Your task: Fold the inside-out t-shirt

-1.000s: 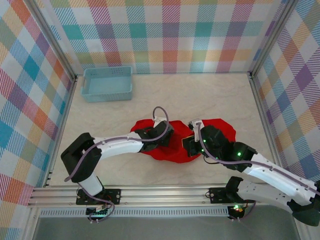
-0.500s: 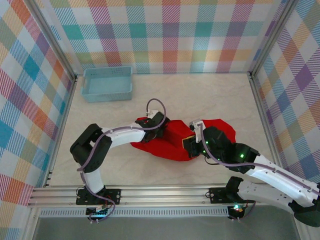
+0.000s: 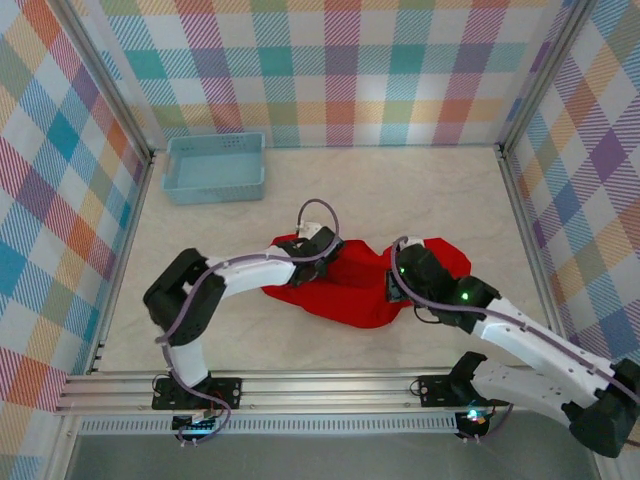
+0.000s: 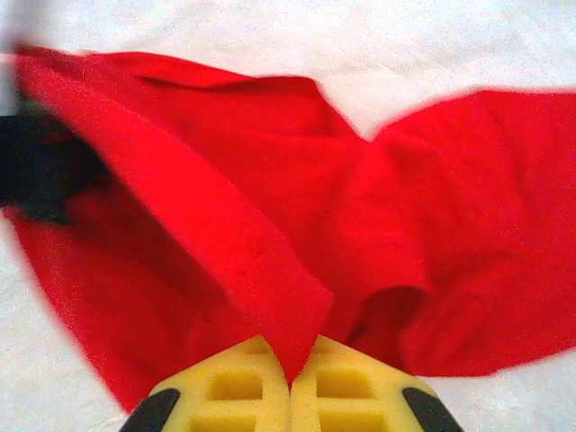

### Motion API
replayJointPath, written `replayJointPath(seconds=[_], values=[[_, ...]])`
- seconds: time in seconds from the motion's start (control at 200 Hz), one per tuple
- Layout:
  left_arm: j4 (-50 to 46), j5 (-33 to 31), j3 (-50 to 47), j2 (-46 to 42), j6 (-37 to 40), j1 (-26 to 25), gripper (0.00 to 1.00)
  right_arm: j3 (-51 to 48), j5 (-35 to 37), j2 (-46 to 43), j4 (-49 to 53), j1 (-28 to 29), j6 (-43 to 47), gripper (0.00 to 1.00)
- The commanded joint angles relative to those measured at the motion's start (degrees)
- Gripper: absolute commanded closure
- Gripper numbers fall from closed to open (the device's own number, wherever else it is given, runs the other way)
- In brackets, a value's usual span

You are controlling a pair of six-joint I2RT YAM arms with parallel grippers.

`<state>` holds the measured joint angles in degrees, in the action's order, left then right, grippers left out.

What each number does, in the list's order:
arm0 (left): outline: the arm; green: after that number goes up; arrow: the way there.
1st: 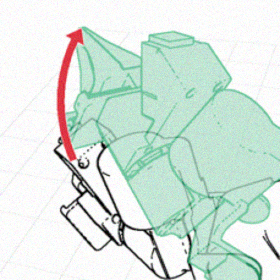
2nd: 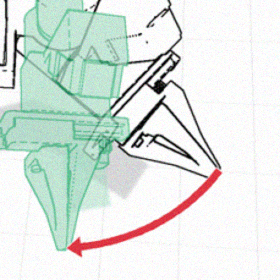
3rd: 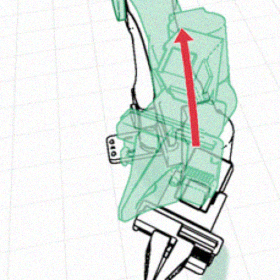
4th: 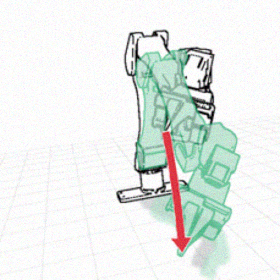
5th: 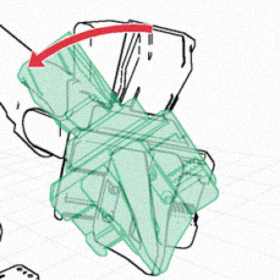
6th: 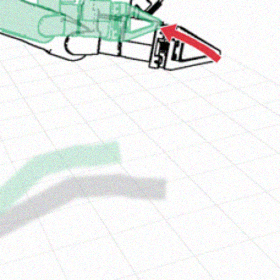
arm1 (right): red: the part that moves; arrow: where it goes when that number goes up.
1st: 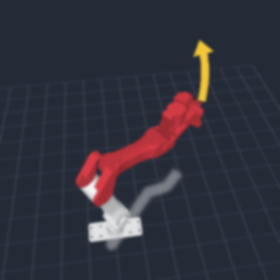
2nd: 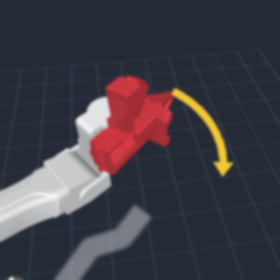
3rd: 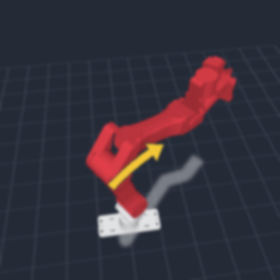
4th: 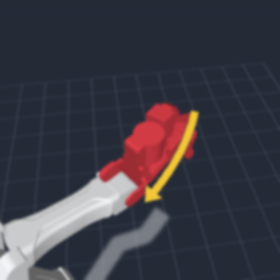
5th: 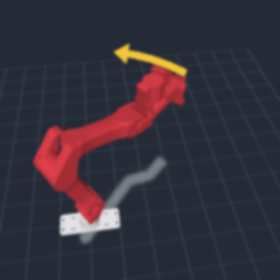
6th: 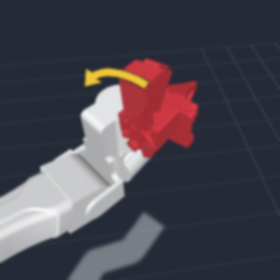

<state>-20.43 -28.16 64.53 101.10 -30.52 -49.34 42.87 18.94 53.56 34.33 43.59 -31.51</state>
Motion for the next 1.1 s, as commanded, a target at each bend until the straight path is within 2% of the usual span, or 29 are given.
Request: replayJointPath(seconds=[0.0,0.2,0.405,0.485,0.605,0.7,0.75,0.82,0.89,0.935,0.99,1.05,1.095], values=[[0.1,-0.1,-2.0,-10.5,3.0,-5.4,1.00,-2.4,-3.5,2.7,0.4,-4.9,-3.4,1.00],[4.0,8.1,-10.9,-21.5,2.9,-8.4,1.00,0.1,-1.1,8.5,1.3,-7.2,-3.5,1.00],[19.0,20.3,-25.3,-34.9,4.7,-8.6,1.00,0.9,-5.2,13.4,1.4,-13.9,-3.7,1.00],[22.0,21.5,-29.9,-39.7,4.6,-8.3,1.00,1.0,-6.4,16.1,1.1,-16.6,-3.2,1.00],[21.8,23.0,-33.0,-42.8,4.5,-6.9,1.00,0.8,-8.8,18.3,-1.9,-18.3,-1.0,1.00],[21.6,25.1,-34.5,-45.1,4.8,-5.3,1.00,2.0,-5.4,19.0,-0.8,-18.7,0.0,1.00],[21.2,25.9,-35.2,-46.9,4.6,-4.1,1.00,2.8,-3.7,19.6,0.4,-20.3,0.5,1.00],[20.8,27.9,-36.3,-50.0,3.8,-1.6,1.00,2.9,-5.1,19.6,0.5,-24.3,1.4,1.00],[21.1,29.7,-37.9,-52.8,2.5,1.1,1.00,2.9,-4.5,18.9,0.6,-25.7,2.4,1.00],[21.7,31.1,-39.0,-53.6,1.3,3.5,1.00,3.0,-4.2,18.4,0.5,-25.7,3.2,1.00],[22.1,32.3,-39.8,-52.6,0.1,5.9,1.00,2.3,-7.5,17.0,-1.2,-25.4,4.7,1.00],[21.2,33.0,-39.0,-48.9,0.6,6.5,1.00,1.3,-10.0,15.1,-3.0,-23.8,5.6,1.00],[20.1,32.9,-37.7,-44.9,1.2,6.6,0.96,1.0,-10.1,13.9,-3.6,-21.3,6.3,1.00]])
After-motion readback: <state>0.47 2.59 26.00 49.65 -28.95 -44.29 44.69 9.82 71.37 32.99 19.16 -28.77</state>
